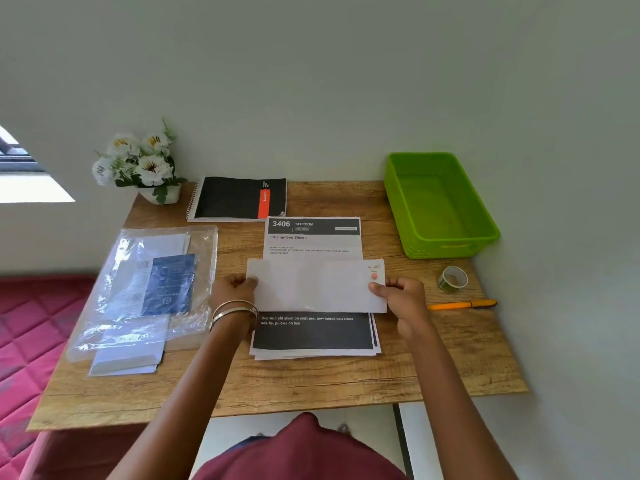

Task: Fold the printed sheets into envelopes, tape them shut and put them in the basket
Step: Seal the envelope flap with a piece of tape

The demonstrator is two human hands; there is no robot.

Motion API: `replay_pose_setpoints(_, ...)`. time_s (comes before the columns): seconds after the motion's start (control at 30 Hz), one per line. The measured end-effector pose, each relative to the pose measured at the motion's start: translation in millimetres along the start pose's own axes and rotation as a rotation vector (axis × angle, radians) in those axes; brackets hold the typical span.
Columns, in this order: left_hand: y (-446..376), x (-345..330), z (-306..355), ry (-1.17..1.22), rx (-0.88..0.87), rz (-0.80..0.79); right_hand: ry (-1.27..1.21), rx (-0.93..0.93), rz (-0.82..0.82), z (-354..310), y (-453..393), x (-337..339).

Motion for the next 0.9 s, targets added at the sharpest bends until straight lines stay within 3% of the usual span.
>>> replay_pose_setpoints(0.13, 4, -3, 28, 0.139, -0.037, -0.069, -0.130, 0.051, -0.091, -15, 11, 7)
replay_pose_setpoints(0.33, 31, -12, 105, 0.217, -0.258, -0.222, -0.198, 0.209, -0.138, -61, 22, 43)
replay_pose_setpoints(0.57, 55, -75, 179, 0.425, -0.322, -0.445, -0.377, 0.302, 0.103, -97, 14, 116)
replay_pose_setpoints(0.77, 85, -150, 189, 0.271, -0.411, -0.567, -0.623, 0.208, 0.352, -89, -16, 145)
replay_pose_setpoints(0.9, 105, -188, 181, 0.098, -0.552, -0.620, -0.627, 0.162, 0.345, -86, -39, 139)
Point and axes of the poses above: each hand's wrist, its own y-axis away from the middle knuckle, its own x-axis out of the back of the hand, z = x × y, the point moved 8 cm from there along -y, towards the middle knuckle, and after that the axes turned 1 degree about z, right-handed, at the moved point
